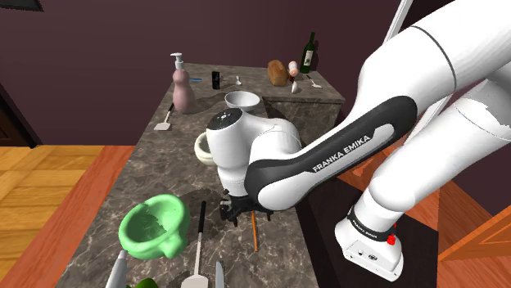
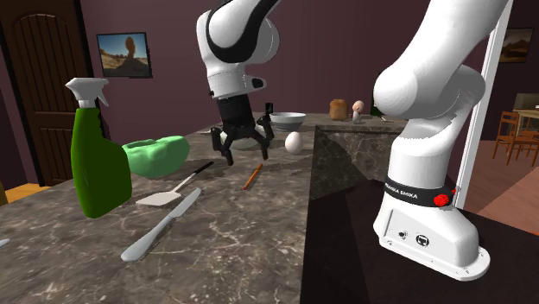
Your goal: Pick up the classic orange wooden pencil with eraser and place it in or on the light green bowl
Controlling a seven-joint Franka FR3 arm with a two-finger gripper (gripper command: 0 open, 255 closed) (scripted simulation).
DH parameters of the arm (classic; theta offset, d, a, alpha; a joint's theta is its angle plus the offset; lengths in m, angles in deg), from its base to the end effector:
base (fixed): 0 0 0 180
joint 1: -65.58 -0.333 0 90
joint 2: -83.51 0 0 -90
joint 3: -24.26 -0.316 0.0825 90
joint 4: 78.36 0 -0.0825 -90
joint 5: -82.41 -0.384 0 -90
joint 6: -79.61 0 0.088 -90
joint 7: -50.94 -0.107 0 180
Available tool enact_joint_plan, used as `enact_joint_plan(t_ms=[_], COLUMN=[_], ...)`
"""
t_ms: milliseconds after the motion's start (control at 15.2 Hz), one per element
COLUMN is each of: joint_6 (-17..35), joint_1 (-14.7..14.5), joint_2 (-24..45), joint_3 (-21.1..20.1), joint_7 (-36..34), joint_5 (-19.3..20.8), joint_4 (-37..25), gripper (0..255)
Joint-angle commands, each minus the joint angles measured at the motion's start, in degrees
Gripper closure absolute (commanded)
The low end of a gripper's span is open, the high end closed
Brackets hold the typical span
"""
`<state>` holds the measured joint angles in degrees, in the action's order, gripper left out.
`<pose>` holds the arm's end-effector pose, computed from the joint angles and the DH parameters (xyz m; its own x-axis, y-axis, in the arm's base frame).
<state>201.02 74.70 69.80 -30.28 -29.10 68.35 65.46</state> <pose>0.2966 0.3032 0.3135 0.6983 -0.7156 -0.0190 -0.6935 -0.6829 0.2297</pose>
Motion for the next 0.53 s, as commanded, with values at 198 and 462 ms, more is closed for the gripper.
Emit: enact_joint_plan(t_ms=[198, 462], joint_6=[5.39, 5.39], joint_1=[1.19, 1.16], joint_2=[3.66, 3.67], joint_3=[-1.98, -1.95], joint_7=[-2.09, -2.10], joint_5=[2.06, 2.07], joint_4=[2.56, 2.56], gripper=[0, 0])
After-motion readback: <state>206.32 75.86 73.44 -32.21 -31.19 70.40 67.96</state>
